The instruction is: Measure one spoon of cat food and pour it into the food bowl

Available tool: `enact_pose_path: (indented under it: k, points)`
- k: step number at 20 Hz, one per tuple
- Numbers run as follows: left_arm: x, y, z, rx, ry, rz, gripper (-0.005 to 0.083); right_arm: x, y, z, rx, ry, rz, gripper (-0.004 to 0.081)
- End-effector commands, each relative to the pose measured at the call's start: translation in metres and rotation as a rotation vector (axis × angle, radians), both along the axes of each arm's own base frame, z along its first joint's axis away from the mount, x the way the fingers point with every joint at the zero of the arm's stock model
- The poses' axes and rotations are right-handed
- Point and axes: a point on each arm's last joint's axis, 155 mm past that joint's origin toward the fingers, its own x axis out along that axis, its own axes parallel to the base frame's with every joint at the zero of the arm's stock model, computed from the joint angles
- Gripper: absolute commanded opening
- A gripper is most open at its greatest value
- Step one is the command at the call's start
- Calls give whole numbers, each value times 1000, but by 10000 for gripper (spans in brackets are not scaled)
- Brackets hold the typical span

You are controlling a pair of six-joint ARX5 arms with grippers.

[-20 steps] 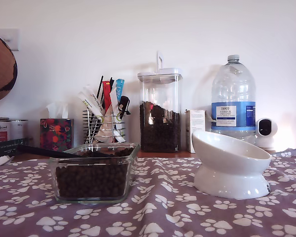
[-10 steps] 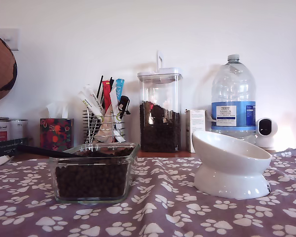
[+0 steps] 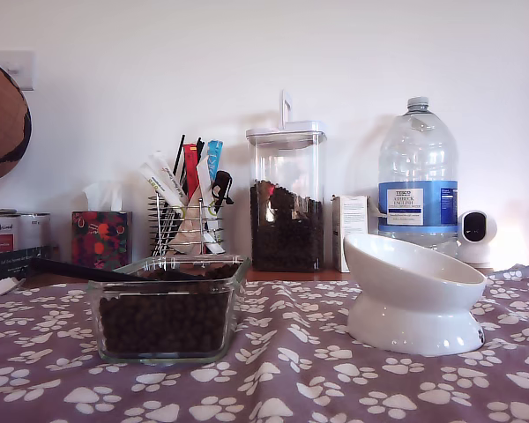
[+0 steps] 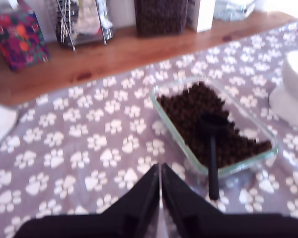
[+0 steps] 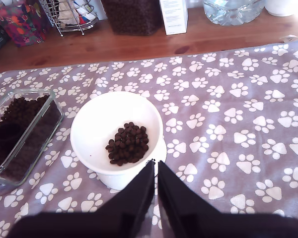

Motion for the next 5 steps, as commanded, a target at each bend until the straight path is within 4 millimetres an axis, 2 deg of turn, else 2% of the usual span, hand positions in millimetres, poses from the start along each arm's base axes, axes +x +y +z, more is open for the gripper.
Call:
enact_pose_path:
  k: [1, 5]
  points:
    - [-2, 0, -10, 9, 32, 0, -19, 1, 1, -7, 1, 14, 3, -10]
    - [-7, 2, -20, 24, 73, 0, -19, 1, 1, -7, 1, 14, 3, -10]
